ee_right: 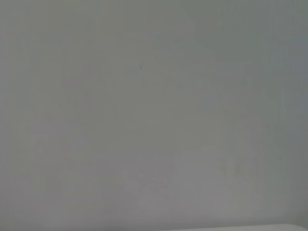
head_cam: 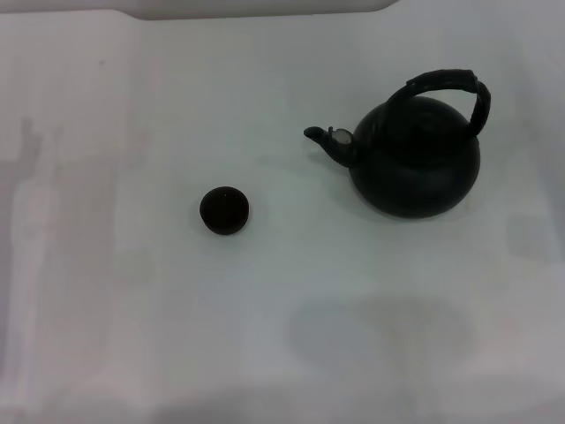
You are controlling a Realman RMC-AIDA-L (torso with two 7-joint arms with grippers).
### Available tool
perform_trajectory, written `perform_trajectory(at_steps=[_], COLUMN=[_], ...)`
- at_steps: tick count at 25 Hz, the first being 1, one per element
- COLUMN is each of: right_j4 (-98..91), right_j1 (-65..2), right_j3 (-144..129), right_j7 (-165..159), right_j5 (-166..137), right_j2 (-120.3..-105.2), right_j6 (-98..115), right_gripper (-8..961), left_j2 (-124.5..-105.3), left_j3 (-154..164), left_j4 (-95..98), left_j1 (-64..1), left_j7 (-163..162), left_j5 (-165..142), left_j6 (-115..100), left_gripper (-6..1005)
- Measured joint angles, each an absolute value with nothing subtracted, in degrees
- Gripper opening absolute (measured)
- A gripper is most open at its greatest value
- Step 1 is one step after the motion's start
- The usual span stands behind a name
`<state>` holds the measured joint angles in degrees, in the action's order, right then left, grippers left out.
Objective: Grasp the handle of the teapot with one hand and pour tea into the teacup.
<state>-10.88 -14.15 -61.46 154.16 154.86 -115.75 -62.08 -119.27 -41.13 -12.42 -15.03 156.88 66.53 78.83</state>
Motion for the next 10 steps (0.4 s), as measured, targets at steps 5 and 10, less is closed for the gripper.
perform_trajectory(at_steps=[5, 10], right_j4=[-10.7, -10.8], right_j1=[-14.2, -14.1], right_j3=[-61.2, -61.1], right_j7=[154.2, 154.2], right_j5=[154.9, 154.9], right_j2=[-115.75, -115.75], right_j6=[-62.1, -62.1], right_gripper=[839, 839], left_j2=[-119.27, -119.27], left_j3=[-41.1, -41.1], left_j4=[-13.3, -13.6], left_j1=[-15.0, -15.0], left_j7=[157.0, 157.3], left_j5=[66.5, 66.5], left_j6=[78.8, 78.8], left_gripper=[887, 887])
